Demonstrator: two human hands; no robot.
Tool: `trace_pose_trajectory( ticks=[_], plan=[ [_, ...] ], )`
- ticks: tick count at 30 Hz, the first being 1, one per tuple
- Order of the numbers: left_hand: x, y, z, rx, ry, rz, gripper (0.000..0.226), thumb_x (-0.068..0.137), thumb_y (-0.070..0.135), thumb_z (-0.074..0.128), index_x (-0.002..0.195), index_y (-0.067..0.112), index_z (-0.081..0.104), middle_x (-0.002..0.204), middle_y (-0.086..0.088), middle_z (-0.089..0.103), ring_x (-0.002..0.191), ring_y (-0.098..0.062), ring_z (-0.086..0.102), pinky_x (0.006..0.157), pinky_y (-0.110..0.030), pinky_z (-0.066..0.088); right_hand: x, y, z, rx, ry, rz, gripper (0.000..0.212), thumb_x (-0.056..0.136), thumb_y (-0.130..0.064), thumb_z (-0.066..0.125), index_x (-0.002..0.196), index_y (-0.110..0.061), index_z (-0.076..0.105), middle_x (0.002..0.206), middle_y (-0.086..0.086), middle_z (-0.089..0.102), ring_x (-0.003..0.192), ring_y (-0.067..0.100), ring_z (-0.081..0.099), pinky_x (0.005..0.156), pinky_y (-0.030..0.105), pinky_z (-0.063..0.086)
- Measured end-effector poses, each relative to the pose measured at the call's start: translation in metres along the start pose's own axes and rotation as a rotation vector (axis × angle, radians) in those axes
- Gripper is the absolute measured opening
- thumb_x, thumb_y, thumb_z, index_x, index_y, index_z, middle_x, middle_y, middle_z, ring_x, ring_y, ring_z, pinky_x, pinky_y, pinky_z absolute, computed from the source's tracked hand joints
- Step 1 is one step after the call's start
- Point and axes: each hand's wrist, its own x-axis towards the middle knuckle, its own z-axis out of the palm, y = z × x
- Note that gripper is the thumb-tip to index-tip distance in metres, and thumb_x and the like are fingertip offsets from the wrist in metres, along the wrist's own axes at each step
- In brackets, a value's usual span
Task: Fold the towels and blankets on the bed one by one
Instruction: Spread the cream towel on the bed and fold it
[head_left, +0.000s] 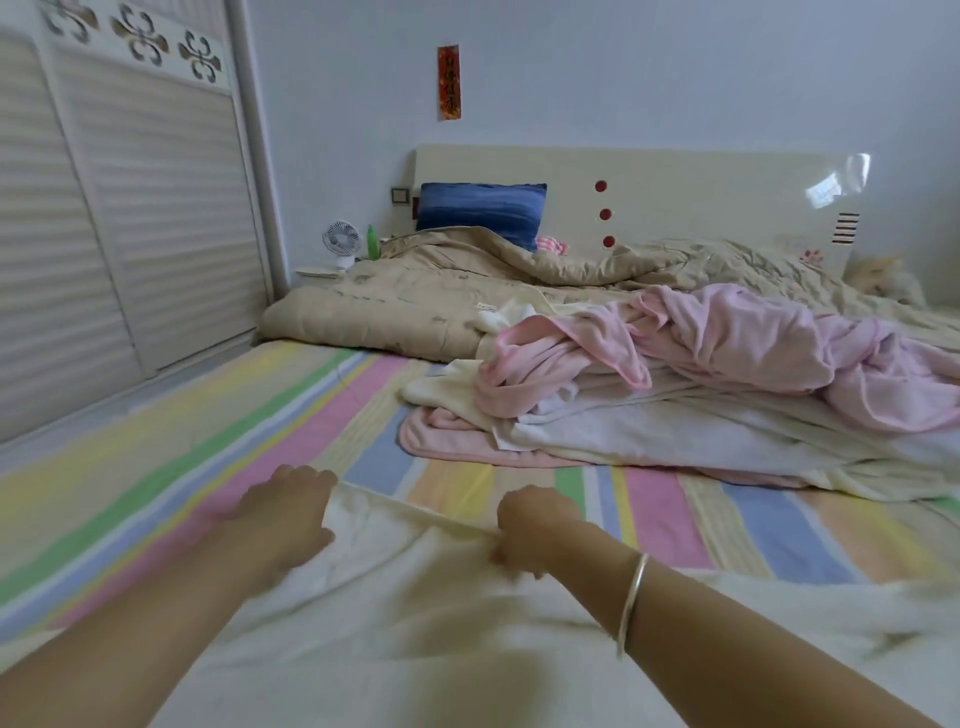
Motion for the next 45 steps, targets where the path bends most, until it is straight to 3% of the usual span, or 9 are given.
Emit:
trace_pose_trajectory(
  ticks=[7,14,20,24,29,34,38,41,45],
  plan=[
    [0.018,-0.031,0.011,-0.262,-0.160,-0.230,0.073,0.077,0.060,0.069,0.130,0.013,0.051,0.127,-0.006,0.059,0.112,-0.023,0.059,0.084,-0.028,0.048,0.039,-0.006,0.004,0.068,0.069,0.190,0.005,0.086,-0.010,0.065,0.083,-0.012,0.061,0.092,0.007,0.071,0.088,0.023,0.070,0.071,0.027,0.055],
    [0.060,-0.038,-0.007,-0.190,0.374,-0.490,0.015,0.097,0.014,0.050,0.109,0.010,0.059,0.107,-0.008,0.066,0.098,-0.027,0.065,0.066,-0.031,0.040,0.105,-0.025,-0.016,0.389,0.586,0.229,0.020,0.092,-0.031,0.058,0.092,-0.014,0.068,0.093,0.006,0.069,0.093,0.026,0.063,0.067,0.025,0.037],
    [0.092,-0.049,0.011,-0.223,0.632,-0.418,0.018,0.096,-0.001,0.044,0.114,0.000,0.043,0.102,-0.018,0.062,0.089,-0.035,0.065,0.064,-0.038,0.044,0.158,-0.051,0.010,0.615,0.541,0.191,0.028,0.090,-0.013,0.048,0.114,-0.009,0.063,0.118,0.008,0.062,0.111,0.026,0.056,0.085,0.028,0.041],
    [0.103,-0.056,0.071,-0.242,0.353,-0.351,0.064,0.096,0.022,0.050,0.148,0.005,0.017,0.160,-0.019,0.005,0.140,-0.032,0.029,0.113,-0.040,0.025,0.159,-0.053,0.053,0.455,0.370,-0.009,0.056,0.094,-0.010,0.037,0.149,-0.010,0.027,0.155,0.010,0.026,0.142,0.024,0.027,0.114,0.031,0.023],
    [0.107,-0.077,0.085,-0.198,0.266,-0.386,0.067,0.097,0.049,0.028,0.155,0.026,0.003,0.159,-0.010,-0.026,0.147,-0.030,-0.021,0.114,-0.054,-0.016,0.166,-0.061,0.049,0.327,0.326,-0.081,0.064,0.093,-0.012,0.032,0.153,-0.028,0.016,0.161,0.009,0.010,0.142,0.032,0.025,0.113,0.040,0.025],
    [0.109,-0.120,0.092,-0.251,0.191,-0.511,0.076,0.092,0.068,0.014,0.155,0.029,-0.002,0.161,-0.012,-0.015,0.149,-0.034,-0.006,0.117,-0.059,-0.001,0.165,-0.095,0.041,0.229,0.324,0.031,0.061,0.091,-0.023,0.038,0.148,-0.033,0.019,0.160,0.004,0.004,0.139,0.040,0.021,0.109,0.045,0.030],
    [0.109,-0.110,0.100,-0.241,0.264,-0.520,0.075,0.091,0.067,0.014,0.155,0.029,0.004,0.162,-0.012,0.003,0.147,-0.037,0.007,0.116,-0.059,0.003,0.168,-0.151,0.034,0.065,0.524,0.040,0.047,0.089,-0.015,0.043,0.135,-0.019,0.039,0.143,0.008,0.028,0.127,0.032,0.033,0.097,0.041,0.040],
    [0.103,-0.106,0.106,-0.233,0.369,-0.489,0.067,0.092,0.061,0.022,0.152,0.030,0.020,0.157,-0.011,0.025,0.144,-0.033,0.019,0.116,-0.057,0.006,0.182,-0.196,0.027,0.110,0.592,-0.176,0.036,0.087,-0.018,0.048,0.123,-0.017,0.052,0.135,0.005,0.035,0.127,0.027,0.032,0.095,0.036,0.041],
    [0.102,-0.104,0.110,-0.293,0.545,-0.451,0.046,0.089,0.048,0.037,0.125,0.025,0.054,0.127,-0.009,0.056,0.120,-0.030,0.048,0.110,-0.050,0.025,0.209,-0.232,0.001,0.220,0.495,-0.070,0.038,0.090,-0.034,0.041,0.116,-0.014,0.062,0.133,0.004,0.046,0.130,0.027,0.028,0.097,0.038,0.036]
  ],
)
